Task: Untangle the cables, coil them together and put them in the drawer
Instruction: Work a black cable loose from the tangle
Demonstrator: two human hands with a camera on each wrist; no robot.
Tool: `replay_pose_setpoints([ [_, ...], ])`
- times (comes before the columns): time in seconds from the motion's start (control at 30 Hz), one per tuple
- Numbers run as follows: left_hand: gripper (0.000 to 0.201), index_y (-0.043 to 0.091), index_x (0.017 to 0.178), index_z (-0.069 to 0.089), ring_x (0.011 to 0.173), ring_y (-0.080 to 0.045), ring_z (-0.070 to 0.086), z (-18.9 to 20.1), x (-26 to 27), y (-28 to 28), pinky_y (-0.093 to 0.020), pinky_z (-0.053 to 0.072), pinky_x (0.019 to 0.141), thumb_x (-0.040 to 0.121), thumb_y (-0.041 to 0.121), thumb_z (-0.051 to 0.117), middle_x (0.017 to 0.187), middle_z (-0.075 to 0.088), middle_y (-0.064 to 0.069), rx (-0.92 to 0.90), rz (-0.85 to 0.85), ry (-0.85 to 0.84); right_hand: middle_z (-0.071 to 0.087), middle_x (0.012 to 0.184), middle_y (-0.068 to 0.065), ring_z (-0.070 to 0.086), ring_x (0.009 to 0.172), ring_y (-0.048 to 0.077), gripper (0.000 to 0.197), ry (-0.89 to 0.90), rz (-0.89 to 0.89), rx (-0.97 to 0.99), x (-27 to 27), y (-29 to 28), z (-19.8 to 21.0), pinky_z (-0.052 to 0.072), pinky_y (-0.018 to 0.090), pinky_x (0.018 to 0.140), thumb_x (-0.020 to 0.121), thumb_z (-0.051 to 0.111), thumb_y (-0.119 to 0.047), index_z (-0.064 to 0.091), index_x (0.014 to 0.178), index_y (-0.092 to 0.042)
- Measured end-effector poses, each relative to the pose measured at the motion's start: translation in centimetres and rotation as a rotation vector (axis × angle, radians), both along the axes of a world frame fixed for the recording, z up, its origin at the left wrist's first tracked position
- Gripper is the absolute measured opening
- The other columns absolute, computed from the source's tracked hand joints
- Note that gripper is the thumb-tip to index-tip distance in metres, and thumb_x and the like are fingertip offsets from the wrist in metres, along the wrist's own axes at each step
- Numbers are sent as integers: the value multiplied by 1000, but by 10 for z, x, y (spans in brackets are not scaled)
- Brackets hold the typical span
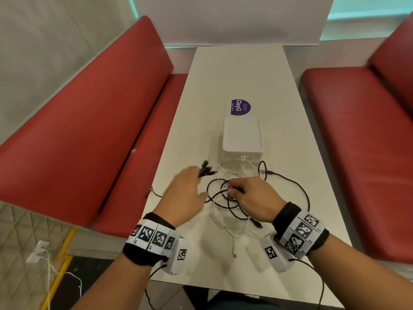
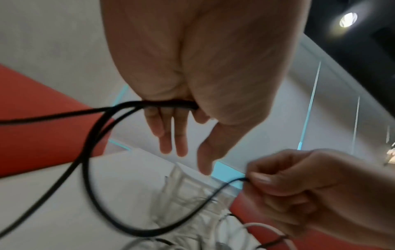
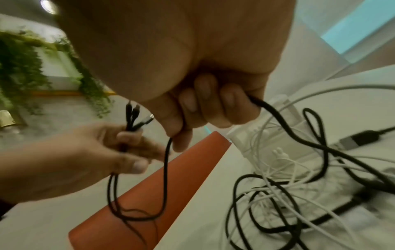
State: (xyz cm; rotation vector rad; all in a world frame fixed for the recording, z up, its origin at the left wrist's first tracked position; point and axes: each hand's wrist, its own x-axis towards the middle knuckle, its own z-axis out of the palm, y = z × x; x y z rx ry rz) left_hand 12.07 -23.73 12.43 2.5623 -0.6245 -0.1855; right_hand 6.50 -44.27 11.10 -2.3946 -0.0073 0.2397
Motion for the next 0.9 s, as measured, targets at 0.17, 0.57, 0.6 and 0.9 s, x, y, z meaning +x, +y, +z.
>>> replay_pose_setpoints([
  [0.17,15,23,82,48,59,-15,57,-5,-14,-27,-39,51,65,94,18,54,70,66,7,-370,47,488,57,63,-11,55,64,11,30,-225,-192,-65,6,8,-2,45,33,61,93,55,-60,63,97,-31],
  [0.57,22,12,77,51,61,-4,60,-23,14,13,-25,38,55,98,15,57,69,66,12,-138,188,83,69,86,-17,62,83,1,17,-277,-60,237,-8,-14,-11,43,12,73,96,65,-14,78,103,-23],
  [0.6,17,15,80,54,67,-11,63,-29,14,13,-31,43,59,97,14,55,70,67,12,-81,169,49,71,88,-17,64,85,2,18,-293,-47,270,-9,-10,-12,43,10,74,96,67,-14,79,106,-23],
  [0.9,51,13,127,44,99,-16,55,-27,-3,-5,-28,50,79,82,0,63,119,48,1,38,-211,-18,75,92,-13,67,86,11,20,-28,-39,-122,5,8,-28,52,31,74,95,61,-39,76,108,-36],
])
